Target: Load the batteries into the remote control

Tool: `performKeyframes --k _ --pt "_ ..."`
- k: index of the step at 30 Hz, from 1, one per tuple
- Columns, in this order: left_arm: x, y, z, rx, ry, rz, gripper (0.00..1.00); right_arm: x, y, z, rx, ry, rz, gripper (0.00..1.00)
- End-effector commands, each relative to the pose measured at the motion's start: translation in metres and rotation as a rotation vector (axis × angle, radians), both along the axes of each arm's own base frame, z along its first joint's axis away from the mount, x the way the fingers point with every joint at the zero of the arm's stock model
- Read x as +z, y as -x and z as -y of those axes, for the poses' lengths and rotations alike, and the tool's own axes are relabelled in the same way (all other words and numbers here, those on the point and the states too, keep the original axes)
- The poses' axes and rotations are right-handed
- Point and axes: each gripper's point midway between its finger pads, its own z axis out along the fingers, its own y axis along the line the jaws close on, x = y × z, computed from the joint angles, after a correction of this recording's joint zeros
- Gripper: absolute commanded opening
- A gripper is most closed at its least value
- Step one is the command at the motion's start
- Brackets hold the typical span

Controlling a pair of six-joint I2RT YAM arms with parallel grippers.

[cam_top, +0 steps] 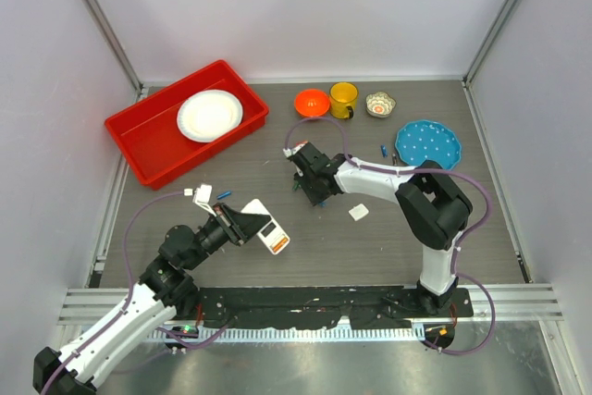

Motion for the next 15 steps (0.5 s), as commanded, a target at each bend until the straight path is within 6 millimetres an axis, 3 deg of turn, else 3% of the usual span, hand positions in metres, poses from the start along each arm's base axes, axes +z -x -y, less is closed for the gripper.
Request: performKeyframes --k 1,8,9,11,12,13,15 --pt "0.021 0.002 0.001 -0.010 0.044 0.067 0.00 0.005 -0.009 -0.005 -0.008 -0.017 0.030 0.24" --pt "0.022 0.002 0.000 -0.010 0.047 0.073 0.00 0.007 -0.004 0.007 -0.044 -0.022 0.033 0.08" --pt "0.022 0.002 0.000 -0.009 0.046 0.072 0.00 0.015 -0.006 0.007 -0.067 -0.036 0.048 0.01" --pt "0.022 0.002 0.000 -0.005 0.047 0.073 0.00 0.035 -0.014 0.008 -0.187 -0.078 0.091 0.01" --pt "0.022 0.002 0.000 -0.004 0.044 0.072 0.00 0.060 -0.019 0.006 -0.239 -0.141 0.139 0.01" --pt "0.023 0.001 -0.001 0.004 0.046 0.074 0.00 0.072 -0.022 0.004 -0.351 -0.218 0.153 0.01" --pt "0.022 -0.001 -0.002 0.011 0.045 0.071 0.00 0.096 -0.032 0.019 -0.540 -0.282 0.245 0.01"
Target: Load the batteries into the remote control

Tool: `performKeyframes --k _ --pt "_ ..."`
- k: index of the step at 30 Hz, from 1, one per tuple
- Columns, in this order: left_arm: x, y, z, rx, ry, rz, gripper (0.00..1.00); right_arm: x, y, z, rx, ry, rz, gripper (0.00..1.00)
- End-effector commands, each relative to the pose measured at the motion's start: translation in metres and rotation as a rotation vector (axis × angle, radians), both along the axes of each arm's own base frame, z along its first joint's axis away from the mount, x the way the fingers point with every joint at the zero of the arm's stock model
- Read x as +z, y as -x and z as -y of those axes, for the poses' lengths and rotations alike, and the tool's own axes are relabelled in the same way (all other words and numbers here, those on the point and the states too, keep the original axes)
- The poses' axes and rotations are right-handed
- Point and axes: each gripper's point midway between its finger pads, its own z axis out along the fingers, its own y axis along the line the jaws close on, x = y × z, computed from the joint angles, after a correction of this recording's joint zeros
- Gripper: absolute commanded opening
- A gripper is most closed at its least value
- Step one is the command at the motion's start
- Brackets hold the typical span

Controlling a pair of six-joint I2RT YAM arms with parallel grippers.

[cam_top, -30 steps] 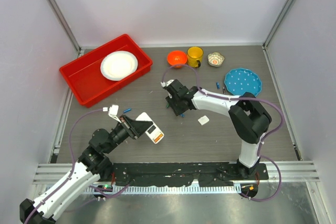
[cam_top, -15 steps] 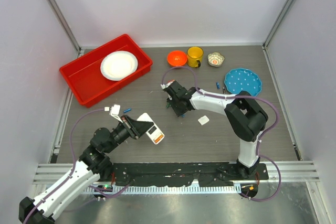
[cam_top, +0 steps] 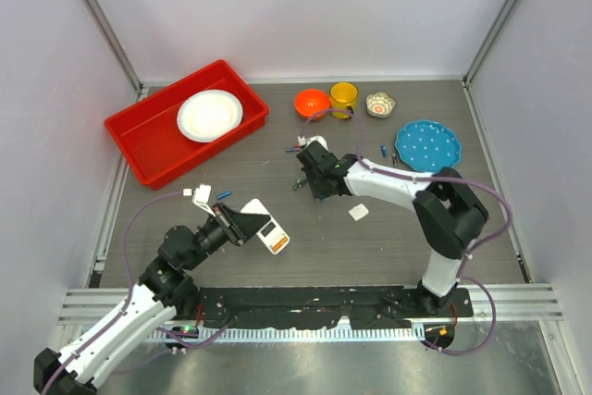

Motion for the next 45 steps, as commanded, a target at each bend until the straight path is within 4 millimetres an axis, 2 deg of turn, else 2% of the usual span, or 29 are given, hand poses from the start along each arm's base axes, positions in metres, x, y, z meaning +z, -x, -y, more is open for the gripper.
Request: performKeyframes --k 1,3,4,5,6,7,9,12,14,18,23,28,32,34,38,41,45 --pt "0.019 -0.002 -0.001 0.016 0.037 0.060 0.00 0.100 -0.030 0.016 -0.471 -0.290 0.257 0.01" --pt "0.020 -0.003 -0.001 0.018 0.039 0.060 0.00 0.102 -0.028 0.035 -0.745 -0.398 0.295 0.01" --pt "0.019 -0.004 -0.001 0.018 0.036 0.057 0.00 0.106 -0.023 0.041 -0.817 -0.445 0.294 0.01" --pt "0.018 -0.004 0.000 0.017 0.035 0.053 0.00 0.095 -0.017 0.048 -0.873 -0.459 0.275 0.01" --pt "0.020 -0.004 0.000 0.016 0.042 0.057 0.00 0.093 -0.015 0.047 -0.969 -0.530 0.253 0.01" --pt "0.018 -0.004 0.001 0.013 0.039 0.049 0.00 0.080 -0.006 0.053 -1.013 -0.529 0.229 0.01" --pt "0.018 -0.005 0.002 0.012 0.043 0.044 0.00 0.069 0.000 0.054 -1.141 -0.601 0.188 0.01" --pt "0.019 -0.006 0.002 0.015 0.046 0.041 0.00 0.048 0.014 0.060 -1.280 -0.621 0.132 0.01" --pt "0.019 -0.006 0.001 0.021 0.047 0.041 0.00 0.035 0.022 0.060 -1.315 -0.618 0.106 0.01" --pt "0.019 -0.007 -0.001 0.032 0.046 0.042 0.00 0.027 0.025 0.059 -1.367 -0.599 0.130 0.01" --pt "0.017 -0.006 -0.003 0.040 0.045 0.040 0.00 0.025 0.026 0.044 -1.370 -0.590 0.116 0.01" --pt "0.017 -0.007 -0.008 0.064 0.050 0.036 0.00 0.005 0.031 0.036 -1.379 -0.468 0.090 0.01" --pt "0.016 -0.007 -0.011 0.081 0.051 0.031 0.00 -0.007 0.034 0.033 -1.378 -0.437 0.065 0.01" --pt "0.017 -0.007 -0.013 0.088 0.052 0.037 0.00 -0.008 0.034 0.032 -1.364 -0.432 0.071 0.05" --pt "0.016 -0.007 -0.013 0.088 0.048 0.032 0.00 -0.010 0.033 0.034 -1.351 -0.416 0.077 0.23" --pt "0.013 -0.007 -0.013 0.085 0.044 0.028 0.00 -0.013 0.036 0.034 -1.344 -0.404 0.067 0.31" --pt "0.013 -0.007 -0.012 0.082 0.045 0.024 0.00 -0.016 0.038 0.033 -1.338 -0.396 0.052 0.36"
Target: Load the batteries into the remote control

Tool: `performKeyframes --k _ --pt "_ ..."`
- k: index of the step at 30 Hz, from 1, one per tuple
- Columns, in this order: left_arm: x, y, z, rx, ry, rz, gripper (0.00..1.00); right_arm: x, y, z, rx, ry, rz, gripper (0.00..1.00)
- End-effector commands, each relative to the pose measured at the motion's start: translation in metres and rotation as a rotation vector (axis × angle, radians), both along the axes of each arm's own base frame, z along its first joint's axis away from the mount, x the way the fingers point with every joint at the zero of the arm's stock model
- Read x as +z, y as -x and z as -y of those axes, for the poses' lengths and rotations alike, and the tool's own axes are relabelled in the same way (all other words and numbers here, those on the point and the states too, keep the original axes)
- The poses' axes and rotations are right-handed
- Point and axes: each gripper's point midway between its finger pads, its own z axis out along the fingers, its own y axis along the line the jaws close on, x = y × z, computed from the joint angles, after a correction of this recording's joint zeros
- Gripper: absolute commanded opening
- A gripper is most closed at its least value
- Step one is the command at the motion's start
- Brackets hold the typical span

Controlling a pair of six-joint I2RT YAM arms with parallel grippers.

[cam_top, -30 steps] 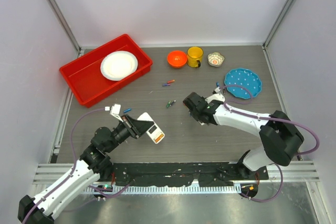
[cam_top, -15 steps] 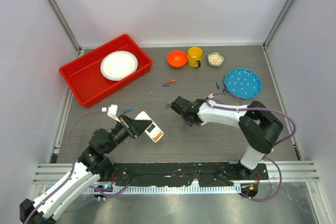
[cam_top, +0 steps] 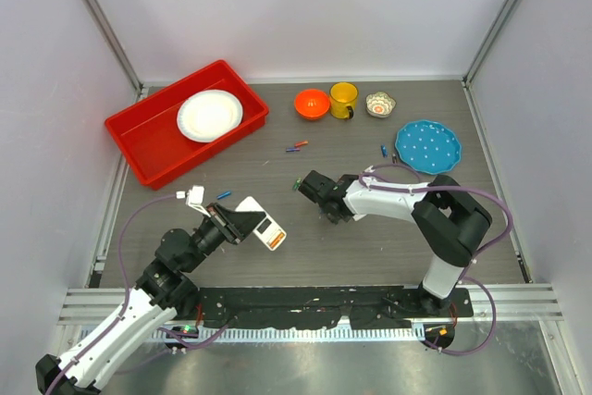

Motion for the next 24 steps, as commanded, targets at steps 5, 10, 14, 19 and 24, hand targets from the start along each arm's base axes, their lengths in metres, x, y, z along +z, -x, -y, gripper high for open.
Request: performKeyframes --k 5,10,14,19,24 --pt "0.006 0.001 0.001 -0.006 0.020 0.009 0.00 0.009 0.000 -0.002 0.068 0.039 -0.001 0.40" --pt "0.008 0.001 0.001 -0.004 0.023 0.013 0.00 0.066 -0.021 -0.009 0.196 0.073 0.127 0.55" --pt "0.009 0.000 0.001 -0.002 0.022 0.015 0.00 0.103 -0.033 0.002 0.385 0.224 0.228 0.75" --pt "0.010 0.001 0.004 -0.019 0.026 0.018 0.00 0.103 -0.033 -0.007 0.908 0.452 0.301 0.65" --pt "0.005 0.004 0.012 -0.067 0.015 0.007 0.00 0.073 -0.014 -0.004 1.206 0.552 0.196 0.65"
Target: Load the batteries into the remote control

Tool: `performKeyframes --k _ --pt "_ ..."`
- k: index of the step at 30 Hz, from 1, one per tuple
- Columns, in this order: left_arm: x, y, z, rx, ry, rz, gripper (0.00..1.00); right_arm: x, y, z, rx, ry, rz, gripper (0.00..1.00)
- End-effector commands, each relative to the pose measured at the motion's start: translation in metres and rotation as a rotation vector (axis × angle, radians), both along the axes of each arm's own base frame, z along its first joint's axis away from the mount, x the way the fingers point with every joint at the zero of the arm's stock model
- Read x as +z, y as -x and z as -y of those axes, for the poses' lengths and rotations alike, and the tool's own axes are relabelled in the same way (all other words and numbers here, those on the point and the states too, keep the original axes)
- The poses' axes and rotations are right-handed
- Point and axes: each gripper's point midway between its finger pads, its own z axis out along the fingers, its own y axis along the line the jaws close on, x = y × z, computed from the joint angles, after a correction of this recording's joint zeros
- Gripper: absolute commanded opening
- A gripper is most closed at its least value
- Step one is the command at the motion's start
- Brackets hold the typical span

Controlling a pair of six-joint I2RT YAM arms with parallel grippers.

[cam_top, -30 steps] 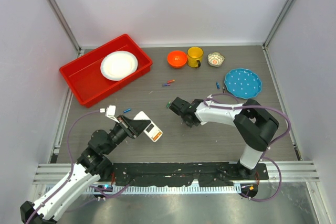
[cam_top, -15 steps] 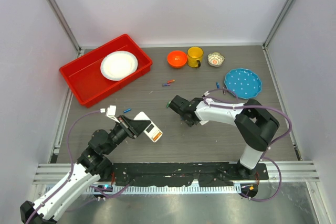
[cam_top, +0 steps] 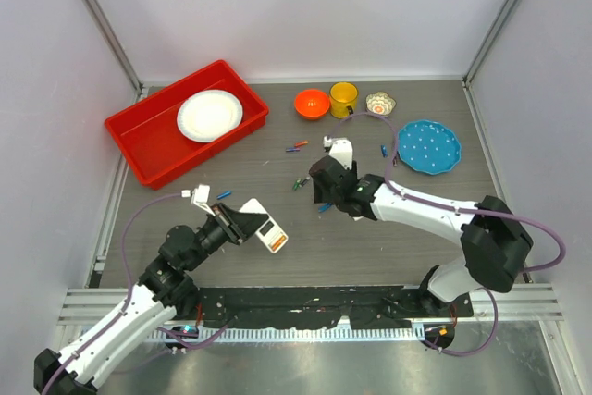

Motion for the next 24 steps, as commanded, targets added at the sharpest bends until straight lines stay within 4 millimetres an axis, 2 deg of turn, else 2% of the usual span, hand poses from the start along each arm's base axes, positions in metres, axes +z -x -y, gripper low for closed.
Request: performKeyframes --k 1,3,4,6,9,10,14,24 --pt "0.017 0.006 0.010 -0.069 0.050 0.050 0.00 -0.021 0.010 -0.001 0.363 0.238 -0.028 0.65" --pt "0.015 0.007 0.014 -0.086 0.054 0.046 0.00 -0.024 0.017 -0.009 0.424 0.196 -0.028 0.67" --pt "0.018 0.008 0.015 -0.095 0.064 0.055 0.00 -0.024 0.019 -0.013 0.453 0.177 -0.021 0.71" --pt "0.014 0.008 0.017 -0.103 0.055 0.042 0.00 -0.024 0.019 -0.018 0.486 0.162 -0.017 0.75" --pt "0.013 0.007 0.018 -0.107 0.046 0.037 0.00 -0.035 0.020 -0.022 0.530 0.183 -0.056 0.79" --pt "0.013 0.007 0.018 -0.109 0.045 0.038 0.00 -0.042 0.020 -0.023 0.543 0.197 -0.073 0.80" --pt "0.012 0.006 0.019 -0.108 0.035 0.037 0.00 -0.051 0.019 -0.026 0.577 0.212 -0.099 0.79" --pt "0.012 0.006 0.019 -0.114 0.015 0.054 0.00 -0.062 0.002 -0.023 0.574 0.186 -0.138 0.73"
